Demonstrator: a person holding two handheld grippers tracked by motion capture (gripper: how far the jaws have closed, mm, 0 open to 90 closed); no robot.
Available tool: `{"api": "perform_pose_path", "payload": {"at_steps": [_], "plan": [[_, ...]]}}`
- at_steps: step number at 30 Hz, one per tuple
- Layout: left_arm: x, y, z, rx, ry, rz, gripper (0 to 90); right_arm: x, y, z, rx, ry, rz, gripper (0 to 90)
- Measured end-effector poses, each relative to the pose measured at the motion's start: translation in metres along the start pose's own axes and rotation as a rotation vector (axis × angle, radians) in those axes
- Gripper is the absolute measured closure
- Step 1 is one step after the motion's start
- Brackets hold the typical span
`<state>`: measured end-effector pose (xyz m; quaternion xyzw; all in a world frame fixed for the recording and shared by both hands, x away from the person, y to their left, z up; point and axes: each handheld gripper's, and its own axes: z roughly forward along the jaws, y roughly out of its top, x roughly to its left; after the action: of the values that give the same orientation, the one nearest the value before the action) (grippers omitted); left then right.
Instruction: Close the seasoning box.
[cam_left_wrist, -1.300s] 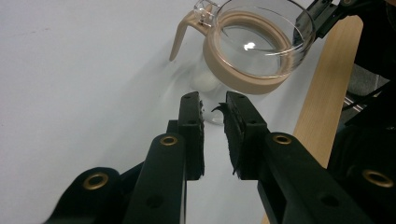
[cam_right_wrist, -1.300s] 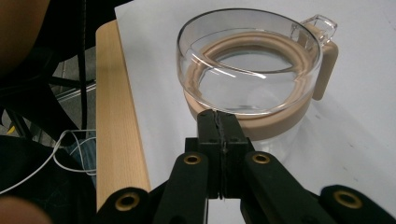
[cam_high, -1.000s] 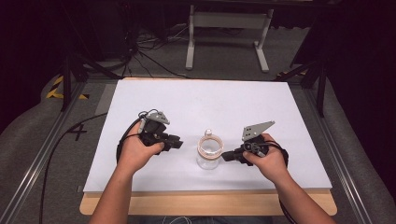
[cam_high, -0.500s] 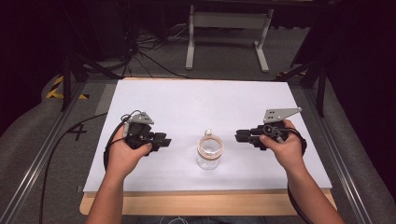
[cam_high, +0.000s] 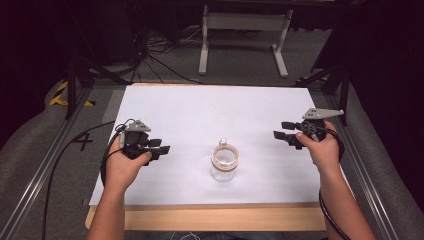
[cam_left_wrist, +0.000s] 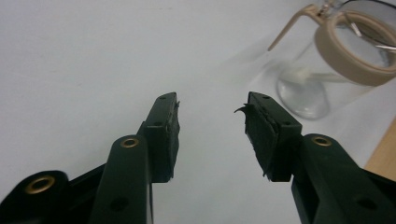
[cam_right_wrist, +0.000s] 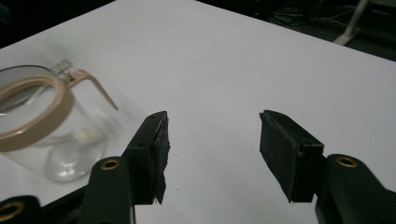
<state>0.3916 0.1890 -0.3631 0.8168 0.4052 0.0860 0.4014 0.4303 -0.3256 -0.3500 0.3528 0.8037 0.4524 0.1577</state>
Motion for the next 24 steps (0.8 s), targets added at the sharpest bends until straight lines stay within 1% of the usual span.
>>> {"api": "perform_pose_path", "payload": {"at_steps": [2,3,4,5,6,7,10,11,12,13,14,15,16,18,19,20,21,22,23,24], "plan": [[0.004,-0.002,0.004,0.003,0.004,-0.009,52.0,-0.010,-0.006,-0.002,0.011,-0.028,0.012,42.0],[0.004,-0.002,0.004,0.003,0.004,-0.009,50.7,-0.014,-0.009,-0.002,0.019,-0.040,0.018,41.9],[0.007,-0.003,0.006,0.000,0.010,-0.013,50.7,-0.014,-0.009,-0.002,0.019,-0.040,0.018,41.9],[0.012,-0.005,0.011,-0.005,0.016,-0.023,48.4,-0.024,-0.016,-0.003,0.037,-0.062,0.041,41.8],[0.013,-0.006,0.013,-0.007,0.018,-0.030,48.0,-0.028,-0.019,-0.003,0.040,-0.072,0.051,41.6],[0.013,-0.006,0.013,-0.007,0.018,-0.030,47.6,-0.028,-0.019,-0.003,0.040,-0.072,0.051,41.6],[0.022,-0.010,0.019,-0.006,0.037,-0.029,46.1,-0.038,-0.029,0.000,0.054,-0.093,0.068,41.3],[0.024,-0.012,0.021,-0.012,0.042,-0.037,45.5,-0.041,-0.032,0.002,0.063,-0.100,0.076,41.1],[0.027,-0.013,0.023,-0.015,0.045,-0.041,44.7,-0.047,-0.040,0.005,0.073,-0.104,0.087,40.8],[0.029,-0.014,0.025,-0.016,0.048,-0.047,44.7,-0.047,-0.040,0.005,0.073,-0.104,0.087,40.8],[0.031,-0.016,0.026,-0.016,0.047,-0.049,44.5,-0.050,-0.043,0.007,0.075,-0.103,0.094,40.7],[0.033,-0.017,0.028,-0.023,0.049,-0.062,43.7,-0.055,-0.049,0.010,0.080,-0.106,0.103,40.5],[0.036,-0.020,0.031,-0.024,0.058,-0.059,43.1,-0.057,-0.052,0.011,0.080,-0.108,0.107,40.5],[0.039,-0.023,0.033,-0.025,0.056,-0.059,42.5,-0.058,-0.054,0.012,0.084,-0.109,0.109,40.4],[0.041,-0.024,0.034,-0.027,0.054,-0.059,41.7,-0.061,-0.058,0.015,0.093,-0.109,0.106,40.1],[0.043,-0.026,0.036,-0.041,0.054,-0.074,40.9,-0.062,-0.059,0.017,0.099,-0.109,0.106,39.5],[0.044,-0.028,0.038,-0.048,0.058,-0.077,40.2,-0.064,-0.062,0.018,0.110,-0.114,0.098,39.2],[0.046,-0.029,0.039,-0.046,0.065,-0.071,40.0,-0.065,-0.064,0.020,0.116,-0.117,0.092,39.2],[0.047,-0.031,0.039,-0.040,0.066,-0.080,39.9,-0.066,-0.065,0.021,0.122,-0.118,0.084,39.0],[0.048,-0.032,0.041,-0.038,0.071,-0.079,39.9,-0.066,-0.066,0.022,0.122,-0.118,0.080,38.9]]}}
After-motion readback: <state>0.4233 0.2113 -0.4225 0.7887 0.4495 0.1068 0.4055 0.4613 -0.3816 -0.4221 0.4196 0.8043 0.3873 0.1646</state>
